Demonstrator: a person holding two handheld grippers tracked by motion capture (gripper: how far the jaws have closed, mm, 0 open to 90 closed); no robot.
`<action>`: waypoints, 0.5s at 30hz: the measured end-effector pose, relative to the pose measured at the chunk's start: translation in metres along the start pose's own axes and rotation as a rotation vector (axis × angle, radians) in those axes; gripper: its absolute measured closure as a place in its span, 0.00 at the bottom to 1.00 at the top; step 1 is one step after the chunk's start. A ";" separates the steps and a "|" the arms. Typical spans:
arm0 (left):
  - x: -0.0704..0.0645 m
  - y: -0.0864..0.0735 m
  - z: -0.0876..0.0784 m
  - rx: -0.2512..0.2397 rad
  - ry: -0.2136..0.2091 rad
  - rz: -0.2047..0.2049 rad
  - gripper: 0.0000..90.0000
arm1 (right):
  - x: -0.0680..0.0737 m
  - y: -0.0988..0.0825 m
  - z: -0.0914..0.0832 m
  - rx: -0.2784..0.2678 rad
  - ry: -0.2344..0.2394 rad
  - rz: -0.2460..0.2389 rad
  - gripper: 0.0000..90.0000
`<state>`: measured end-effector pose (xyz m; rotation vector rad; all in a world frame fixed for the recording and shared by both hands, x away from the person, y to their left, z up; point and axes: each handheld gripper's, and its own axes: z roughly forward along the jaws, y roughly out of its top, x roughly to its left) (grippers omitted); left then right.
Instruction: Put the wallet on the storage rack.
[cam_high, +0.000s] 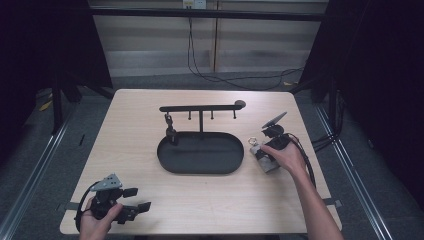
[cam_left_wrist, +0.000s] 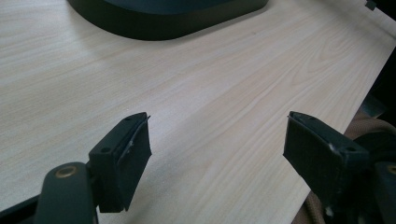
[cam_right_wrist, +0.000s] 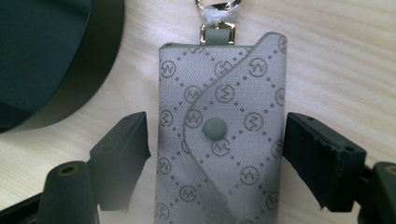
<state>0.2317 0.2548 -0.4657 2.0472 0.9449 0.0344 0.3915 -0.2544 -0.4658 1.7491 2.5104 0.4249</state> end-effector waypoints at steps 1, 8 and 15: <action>0.000 0.000 0.000 -0.002 0.002 0.000 0.25 | 0.001 0.001 0.003 0.009 -0.007 -0.006 0.26; 0.004 0.000 -0.001 0.002 0.000 -0.005 0.25 | 0.006 0.003 0.010 0.042 -0.053 -0.027 0.27; 0.004 0.000 0.000 0.003 -0.001 -0.003 0.25 | 0.010 0.007 0.013 0.081 -0.081 -0.034 0.28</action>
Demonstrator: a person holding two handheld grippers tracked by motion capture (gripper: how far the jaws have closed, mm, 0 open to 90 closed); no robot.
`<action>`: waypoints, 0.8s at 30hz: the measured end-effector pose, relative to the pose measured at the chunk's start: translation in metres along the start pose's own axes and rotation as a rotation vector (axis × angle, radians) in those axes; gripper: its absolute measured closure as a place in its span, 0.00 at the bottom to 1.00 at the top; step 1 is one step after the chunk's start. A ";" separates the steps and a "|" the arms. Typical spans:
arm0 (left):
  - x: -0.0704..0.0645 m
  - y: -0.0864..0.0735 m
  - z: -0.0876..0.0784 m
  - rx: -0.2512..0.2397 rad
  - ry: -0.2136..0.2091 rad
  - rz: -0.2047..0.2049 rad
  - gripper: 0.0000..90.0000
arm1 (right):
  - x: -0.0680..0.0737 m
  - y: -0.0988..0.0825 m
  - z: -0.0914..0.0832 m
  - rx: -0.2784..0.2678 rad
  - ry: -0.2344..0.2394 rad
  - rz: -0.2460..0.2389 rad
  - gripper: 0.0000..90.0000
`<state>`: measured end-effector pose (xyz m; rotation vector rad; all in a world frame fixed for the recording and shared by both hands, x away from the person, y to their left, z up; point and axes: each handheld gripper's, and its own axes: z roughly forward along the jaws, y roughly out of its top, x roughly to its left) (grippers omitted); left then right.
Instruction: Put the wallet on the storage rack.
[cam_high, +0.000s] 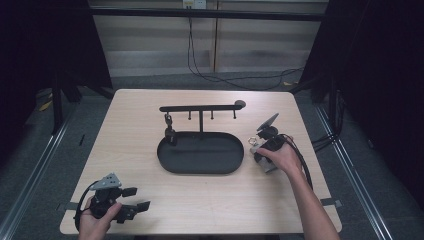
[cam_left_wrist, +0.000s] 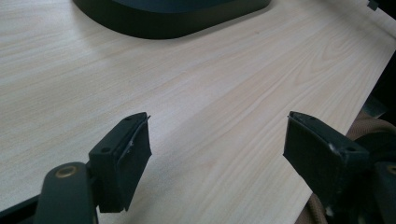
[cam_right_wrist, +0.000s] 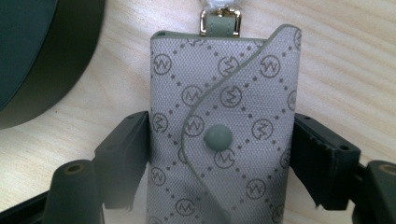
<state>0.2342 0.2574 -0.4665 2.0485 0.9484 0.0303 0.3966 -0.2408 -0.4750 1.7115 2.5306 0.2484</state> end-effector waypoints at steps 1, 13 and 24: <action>0.000 0.000 0.000 -0.001 0.002 -0.002 0.25 | 0.000 0.000 0.000 0.000 0.000 0.000 0.28; 0.001 0.000 -0.001 -0.003 -0.001 -0.010 0.25 | 0.003 0.010 -0.001 0.072 -0.007 0.000 0.33; 0.001 0.001 0.000 0.002 -0.010 -0.005 0.25 | 0.003 0.013 -0.012 0.088 0.008 0.022 0.36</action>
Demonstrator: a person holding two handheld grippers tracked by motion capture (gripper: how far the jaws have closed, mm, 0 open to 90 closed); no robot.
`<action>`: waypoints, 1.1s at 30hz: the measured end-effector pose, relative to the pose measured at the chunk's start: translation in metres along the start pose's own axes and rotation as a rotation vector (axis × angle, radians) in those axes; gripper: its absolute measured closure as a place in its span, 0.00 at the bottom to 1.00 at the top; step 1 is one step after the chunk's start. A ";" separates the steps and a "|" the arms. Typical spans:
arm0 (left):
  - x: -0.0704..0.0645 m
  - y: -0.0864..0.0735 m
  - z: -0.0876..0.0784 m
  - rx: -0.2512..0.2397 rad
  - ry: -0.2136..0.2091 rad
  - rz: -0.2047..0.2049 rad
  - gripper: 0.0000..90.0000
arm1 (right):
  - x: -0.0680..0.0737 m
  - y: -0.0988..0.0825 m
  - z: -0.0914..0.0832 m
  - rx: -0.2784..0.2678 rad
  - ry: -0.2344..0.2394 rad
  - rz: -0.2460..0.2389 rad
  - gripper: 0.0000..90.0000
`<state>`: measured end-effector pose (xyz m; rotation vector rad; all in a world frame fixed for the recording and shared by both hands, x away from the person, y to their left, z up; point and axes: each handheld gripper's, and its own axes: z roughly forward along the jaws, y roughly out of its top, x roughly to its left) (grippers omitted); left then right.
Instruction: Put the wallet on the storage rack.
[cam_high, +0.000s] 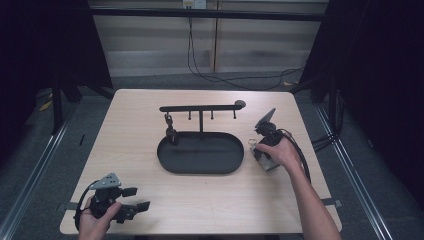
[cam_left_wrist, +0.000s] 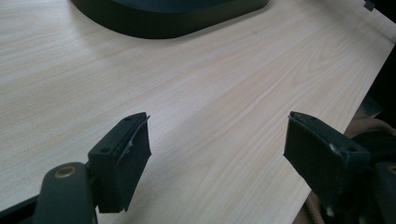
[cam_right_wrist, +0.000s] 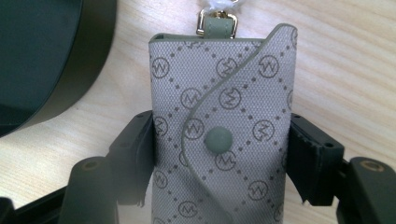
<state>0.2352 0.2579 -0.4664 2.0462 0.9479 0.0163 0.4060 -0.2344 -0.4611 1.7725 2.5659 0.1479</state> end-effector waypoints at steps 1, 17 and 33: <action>0.000 0.000 0.000 -0.001 -0.001 -0.001 0.25 | -0.001 -0.001 -0.001 -0.006 0.005 0.005 0.36; 0.001 0.001 0.002 0.007 -0.001 -0.004 0.24 | -0.008 -0.008 -0.014 -0.043 0.052 0.027 0.37; 0.002 0.001 0.002 0.008 -0.004 -0.011 0.24 | -0.013 -0.014 -0.044 -0.094 0.038 0.030 0.37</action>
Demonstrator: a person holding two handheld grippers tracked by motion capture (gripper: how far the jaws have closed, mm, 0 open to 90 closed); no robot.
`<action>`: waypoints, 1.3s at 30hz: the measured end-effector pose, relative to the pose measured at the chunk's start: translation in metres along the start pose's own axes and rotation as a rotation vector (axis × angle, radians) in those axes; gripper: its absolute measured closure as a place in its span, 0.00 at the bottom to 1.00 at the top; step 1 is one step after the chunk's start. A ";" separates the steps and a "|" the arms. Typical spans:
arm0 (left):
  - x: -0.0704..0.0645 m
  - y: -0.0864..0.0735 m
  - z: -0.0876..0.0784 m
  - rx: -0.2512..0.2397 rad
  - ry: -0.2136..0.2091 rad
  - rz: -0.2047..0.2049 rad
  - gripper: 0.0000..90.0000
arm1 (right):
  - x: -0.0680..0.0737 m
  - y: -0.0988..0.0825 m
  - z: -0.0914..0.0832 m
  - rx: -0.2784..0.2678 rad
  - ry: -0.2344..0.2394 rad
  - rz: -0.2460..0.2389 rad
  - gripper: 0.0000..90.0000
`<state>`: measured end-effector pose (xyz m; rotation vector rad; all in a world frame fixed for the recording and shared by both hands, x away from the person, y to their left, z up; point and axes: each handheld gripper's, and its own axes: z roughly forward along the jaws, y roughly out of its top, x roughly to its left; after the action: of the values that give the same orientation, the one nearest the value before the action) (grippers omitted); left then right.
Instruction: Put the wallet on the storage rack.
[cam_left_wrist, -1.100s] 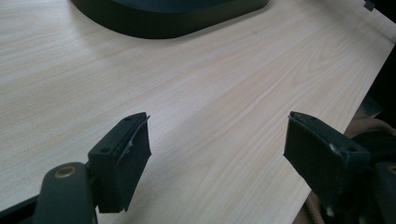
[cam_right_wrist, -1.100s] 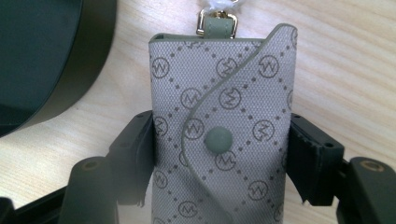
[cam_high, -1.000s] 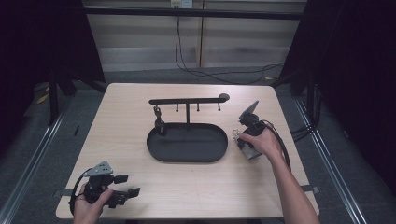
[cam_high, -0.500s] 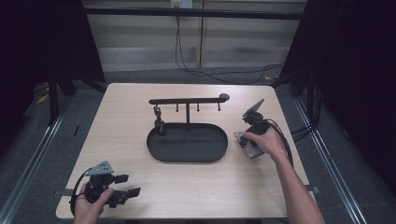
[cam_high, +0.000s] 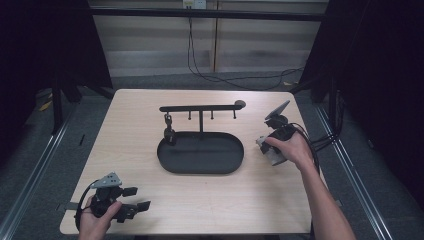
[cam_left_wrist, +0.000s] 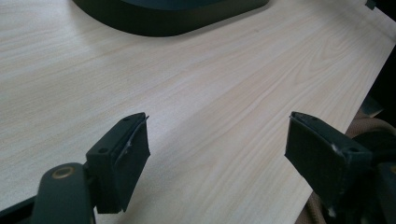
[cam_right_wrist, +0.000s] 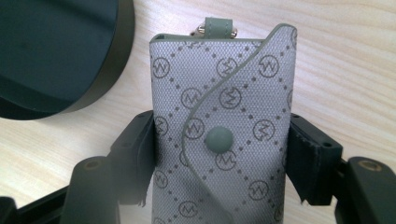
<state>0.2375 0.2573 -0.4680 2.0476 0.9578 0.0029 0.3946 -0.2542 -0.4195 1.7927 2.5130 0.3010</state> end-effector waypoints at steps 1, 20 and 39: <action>0.000 0.000 0.000 -0.001 0.001 0.003 0.24 | 0.000 0.001 -0.001 0.004 -0.008 -0.008 0.37; 0.000 0.000 -0.001 -0.006 -0.006 -0.004 0.24 | 0.004 0.000 -0.042 -0.092 0.023 -0.003 0.37; 0.000 0.000 0.000 0.002 -0.002 -0.001 0.24 | 0.029 0.013 -0.058 -0.175 0.145 0.009 0.37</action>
<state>0.2377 0.2573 -0.4682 2.0486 0.9581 -0.0011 0.3882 -0.2303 -0.3581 1.7748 2.4807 0.6516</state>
